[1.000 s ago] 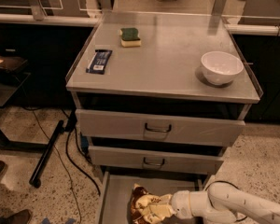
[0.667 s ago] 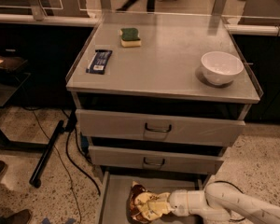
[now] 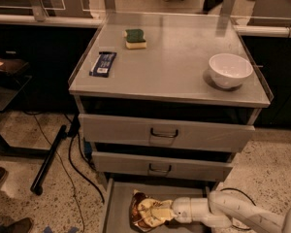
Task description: Place brown chip bag into bottom drawer
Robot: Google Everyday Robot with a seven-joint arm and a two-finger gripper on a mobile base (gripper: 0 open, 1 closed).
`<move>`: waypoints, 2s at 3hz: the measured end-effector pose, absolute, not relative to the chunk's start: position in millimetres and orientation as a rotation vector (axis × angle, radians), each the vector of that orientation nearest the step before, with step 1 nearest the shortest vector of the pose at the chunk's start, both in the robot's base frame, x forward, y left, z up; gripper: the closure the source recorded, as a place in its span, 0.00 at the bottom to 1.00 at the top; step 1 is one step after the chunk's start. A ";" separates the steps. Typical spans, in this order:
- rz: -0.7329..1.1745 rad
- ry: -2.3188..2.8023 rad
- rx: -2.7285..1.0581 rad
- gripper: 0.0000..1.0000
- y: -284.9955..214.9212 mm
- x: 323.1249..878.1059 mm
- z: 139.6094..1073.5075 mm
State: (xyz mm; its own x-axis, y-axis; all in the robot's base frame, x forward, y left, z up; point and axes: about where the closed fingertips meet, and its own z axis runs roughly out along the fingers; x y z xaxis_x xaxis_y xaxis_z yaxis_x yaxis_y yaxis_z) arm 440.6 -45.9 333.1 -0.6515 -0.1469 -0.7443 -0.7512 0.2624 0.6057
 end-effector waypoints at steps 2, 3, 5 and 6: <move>1.603 1.834 -0.888 1.00 -2.1 443.3 341.9; 1.606 1.831 -0.890 1.00 -1.7 443.2 342.5; 1.616 1.836 -0.690 1.00 -31.9 456.1 309.8; 1.632 1.839 -0.632 1.00 -43.0 461.1 296.3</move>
Offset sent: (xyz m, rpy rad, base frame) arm 0.0063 0.0601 0.0160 0.1985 -0.0046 0.1906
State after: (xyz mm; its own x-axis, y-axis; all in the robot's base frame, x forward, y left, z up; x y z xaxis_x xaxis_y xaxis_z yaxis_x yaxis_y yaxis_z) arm 461.1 -43.0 296.3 -0.7105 0.0358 -0.7028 -0.6936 0.1330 0.7080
